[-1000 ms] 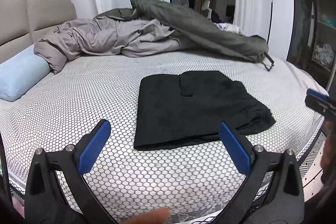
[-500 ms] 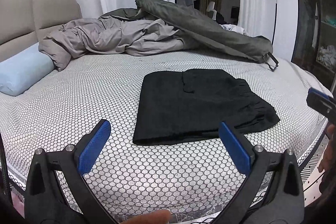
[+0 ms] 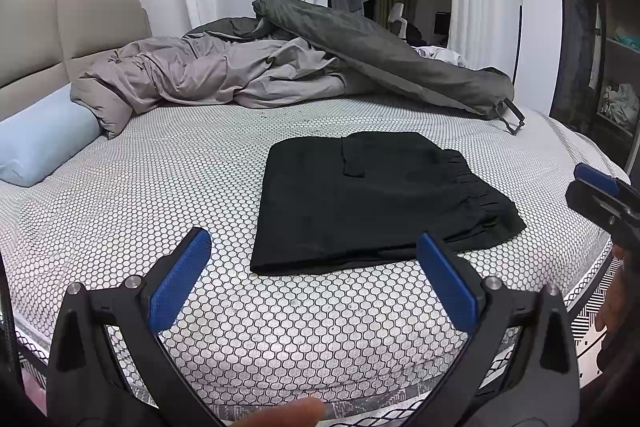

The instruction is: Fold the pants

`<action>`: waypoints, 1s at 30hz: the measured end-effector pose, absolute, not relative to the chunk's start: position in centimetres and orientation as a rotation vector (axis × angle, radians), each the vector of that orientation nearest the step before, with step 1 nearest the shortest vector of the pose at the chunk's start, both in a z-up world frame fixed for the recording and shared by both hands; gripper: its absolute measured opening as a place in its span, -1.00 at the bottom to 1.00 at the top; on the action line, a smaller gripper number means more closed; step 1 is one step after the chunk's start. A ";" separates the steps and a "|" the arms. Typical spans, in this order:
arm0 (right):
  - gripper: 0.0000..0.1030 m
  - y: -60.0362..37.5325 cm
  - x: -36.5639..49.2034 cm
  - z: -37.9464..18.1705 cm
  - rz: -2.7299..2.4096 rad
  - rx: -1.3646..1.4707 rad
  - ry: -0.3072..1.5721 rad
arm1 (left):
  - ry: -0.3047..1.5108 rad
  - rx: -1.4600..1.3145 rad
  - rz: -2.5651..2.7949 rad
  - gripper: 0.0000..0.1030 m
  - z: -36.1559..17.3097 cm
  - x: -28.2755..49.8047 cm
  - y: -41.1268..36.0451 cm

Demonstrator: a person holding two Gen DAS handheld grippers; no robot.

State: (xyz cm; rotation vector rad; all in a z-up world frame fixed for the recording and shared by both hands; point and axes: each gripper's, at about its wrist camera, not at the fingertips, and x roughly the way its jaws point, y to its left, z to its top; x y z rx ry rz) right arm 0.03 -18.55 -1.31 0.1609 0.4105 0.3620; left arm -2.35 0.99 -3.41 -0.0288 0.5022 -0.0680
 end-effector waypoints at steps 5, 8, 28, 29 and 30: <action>0.99 -18.7 0.0 -1.0 0.361 0.167 0.399 | 0.491 -0.015 -0.069 0.98 -3.0 -2.5 0.9; 0.99 -18.8 0.0 -1.0 0.340 0.165 0.394 | 0.488 -0.016 -0.069 0.98 -2.7 -2.6 0.8; 0.99 -20.3 -0.1 -0.5 0.304 0.200 0.379 | 0.470 -0.012 -0.074 0.98 -0.9 -2.8 1.4; 0.99 -20.3 -0.1 -0.5 0.304 0.205 0.379 | 0.471 -0.011 -0.074 0.98 -0.8 -2.8 1.4; 0.99 -20.3 -0.1 -0.4 0.304 0.208 0.377 | 0.471 -0.008 -0.072 0.98 -0.9 -2.8 1.4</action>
